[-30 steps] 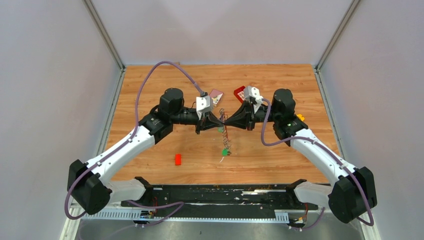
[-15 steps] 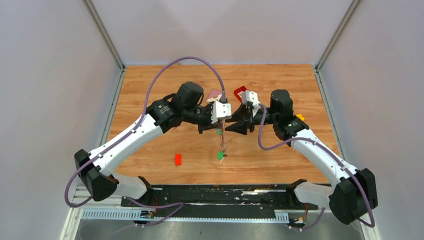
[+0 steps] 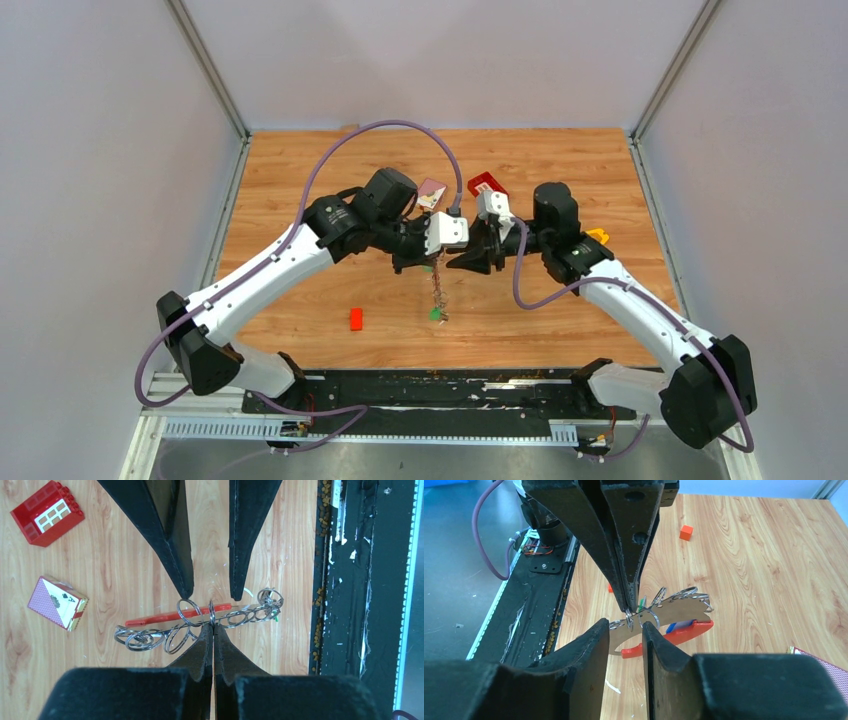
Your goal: Put the keys on the keyring
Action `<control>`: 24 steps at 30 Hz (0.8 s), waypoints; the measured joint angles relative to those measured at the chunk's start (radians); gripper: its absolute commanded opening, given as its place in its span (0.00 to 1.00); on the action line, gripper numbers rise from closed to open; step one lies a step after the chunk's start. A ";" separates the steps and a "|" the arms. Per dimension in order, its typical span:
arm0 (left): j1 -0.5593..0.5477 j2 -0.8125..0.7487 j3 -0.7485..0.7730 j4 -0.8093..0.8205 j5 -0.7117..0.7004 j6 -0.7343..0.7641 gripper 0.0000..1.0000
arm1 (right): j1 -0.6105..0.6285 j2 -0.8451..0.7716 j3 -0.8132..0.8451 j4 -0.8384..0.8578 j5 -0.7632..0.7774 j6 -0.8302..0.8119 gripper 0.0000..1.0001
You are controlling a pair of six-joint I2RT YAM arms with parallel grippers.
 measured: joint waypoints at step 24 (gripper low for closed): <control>-0.001 0.000 0.010 0.002 0.039 -0.020 0.00 | 0.053 0.034 0.000 -0.028 0.011 -0.029 0.23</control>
